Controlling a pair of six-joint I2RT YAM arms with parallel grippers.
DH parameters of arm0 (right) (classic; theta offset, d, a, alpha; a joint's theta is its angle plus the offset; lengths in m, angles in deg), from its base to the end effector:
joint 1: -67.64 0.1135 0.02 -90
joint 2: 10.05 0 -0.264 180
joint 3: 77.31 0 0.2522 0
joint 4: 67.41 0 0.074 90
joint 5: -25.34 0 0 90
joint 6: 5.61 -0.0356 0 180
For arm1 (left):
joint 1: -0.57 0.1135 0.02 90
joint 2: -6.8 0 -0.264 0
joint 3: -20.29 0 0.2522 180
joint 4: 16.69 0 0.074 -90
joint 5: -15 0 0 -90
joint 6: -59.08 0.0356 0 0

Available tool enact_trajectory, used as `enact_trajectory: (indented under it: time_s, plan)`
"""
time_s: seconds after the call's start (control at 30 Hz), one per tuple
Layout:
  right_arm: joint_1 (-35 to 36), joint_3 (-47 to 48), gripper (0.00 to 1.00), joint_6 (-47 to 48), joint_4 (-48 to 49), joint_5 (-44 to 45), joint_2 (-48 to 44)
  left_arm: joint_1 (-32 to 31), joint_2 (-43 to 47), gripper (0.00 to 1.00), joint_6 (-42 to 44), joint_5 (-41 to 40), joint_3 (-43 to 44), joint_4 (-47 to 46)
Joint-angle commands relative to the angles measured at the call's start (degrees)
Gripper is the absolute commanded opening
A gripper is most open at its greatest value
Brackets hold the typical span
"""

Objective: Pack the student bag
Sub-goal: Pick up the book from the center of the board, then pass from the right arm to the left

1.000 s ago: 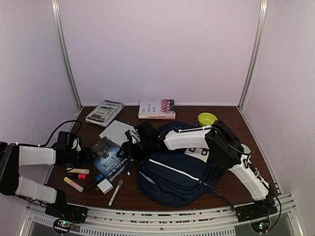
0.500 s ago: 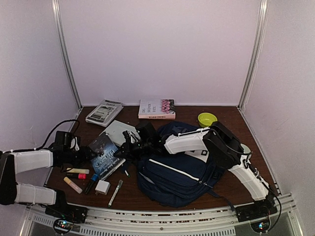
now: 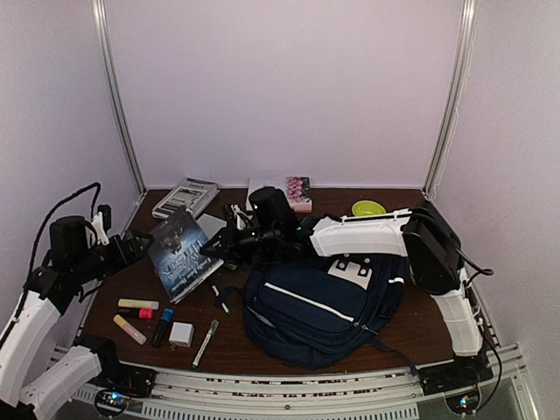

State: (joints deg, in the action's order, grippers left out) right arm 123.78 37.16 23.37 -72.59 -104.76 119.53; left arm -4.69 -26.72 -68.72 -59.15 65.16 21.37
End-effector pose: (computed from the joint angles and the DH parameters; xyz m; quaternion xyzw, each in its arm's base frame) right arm 0.2744 0.4501 0.2161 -0.1629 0.7785 0.6048 0.0398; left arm 0.1424 -0.0229 0.2603 -0.1668 0.8297 -0.2999 0.4403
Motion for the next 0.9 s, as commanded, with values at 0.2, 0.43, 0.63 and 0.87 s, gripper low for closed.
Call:
enact_trajectory:
  time_s: [0.2, 0.43, 0.63, 0.87]
  plan:
    - [-0.12, -2.07, 0.0, 3.43, 9.03, -0.53, -19.86, -0.13, 9.81, 0.98, -6.51, 10.95, 3.05, -4.38]
    - [0.13, -5.82, 0.0, 2.07, 12.12, -3.88, -25.31, -0.17, 10.24, 0.98, -17.62, 23.89, -2.86, -29.98]
    - [1.46, -6.94, 0.0, 1.71, 13.92, -5.07, -25.53, -0.16, 5.67, 0.95, -27.49, 30.08, -5.18, -49.58]
    - [3.06, -6.11, 0.0, -1.09, 18.27, -6.22, -22.92, -0.22, 0.37, 0.39, -29.9, 31.21, -3.73, -52.62]
